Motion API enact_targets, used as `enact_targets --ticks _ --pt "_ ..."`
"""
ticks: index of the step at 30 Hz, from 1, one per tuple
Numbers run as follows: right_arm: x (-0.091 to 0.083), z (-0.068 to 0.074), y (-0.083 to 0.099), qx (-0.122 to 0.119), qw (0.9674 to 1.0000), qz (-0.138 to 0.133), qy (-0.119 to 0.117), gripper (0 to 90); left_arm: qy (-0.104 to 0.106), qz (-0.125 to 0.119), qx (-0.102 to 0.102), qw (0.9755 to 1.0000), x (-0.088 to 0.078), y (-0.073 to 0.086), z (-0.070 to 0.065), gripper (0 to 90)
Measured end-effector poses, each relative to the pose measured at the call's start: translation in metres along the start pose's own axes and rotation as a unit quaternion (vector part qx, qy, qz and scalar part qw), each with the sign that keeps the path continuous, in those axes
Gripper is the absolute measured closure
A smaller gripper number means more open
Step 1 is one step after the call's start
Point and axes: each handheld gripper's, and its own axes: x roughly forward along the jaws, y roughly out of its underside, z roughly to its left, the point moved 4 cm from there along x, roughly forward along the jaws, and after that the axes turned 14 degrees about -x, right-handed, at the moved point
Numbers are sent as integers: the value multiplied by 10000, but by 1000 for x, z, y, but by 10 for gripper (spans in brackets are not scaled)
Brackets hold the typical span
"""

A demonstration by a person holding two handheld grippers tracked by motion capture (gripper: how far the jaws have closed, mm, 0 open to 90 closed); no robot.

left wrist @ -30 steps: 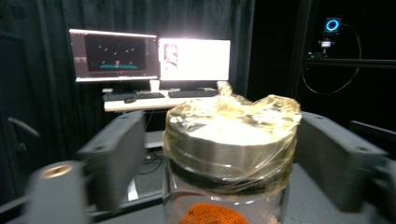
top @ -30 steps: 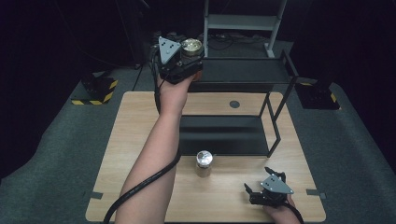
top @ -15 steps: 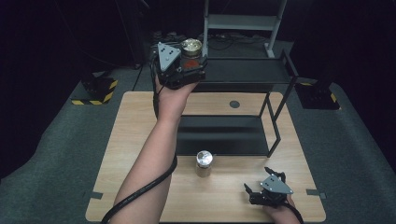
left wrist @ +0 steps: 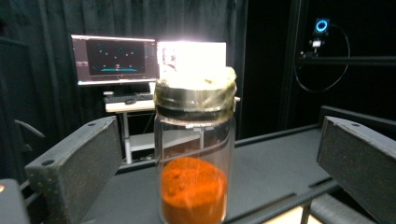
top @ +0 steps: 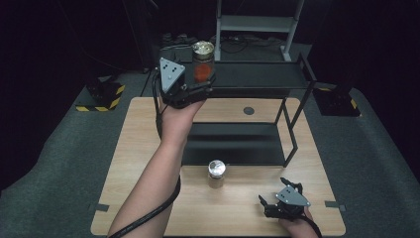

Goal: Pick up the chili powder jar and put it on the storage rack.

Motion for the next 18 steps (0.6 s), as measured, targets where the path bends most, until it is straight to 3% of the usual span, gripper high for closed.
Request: enact_targets --ticks 8,18 --pt "0 0 0 -68 10000 -4 -3 5 9 55 72 10000 -24 9 0 4" --pt "0 1 0 -85 10000 -3 1 5 70 165 63 9998 -49 32 10 4"
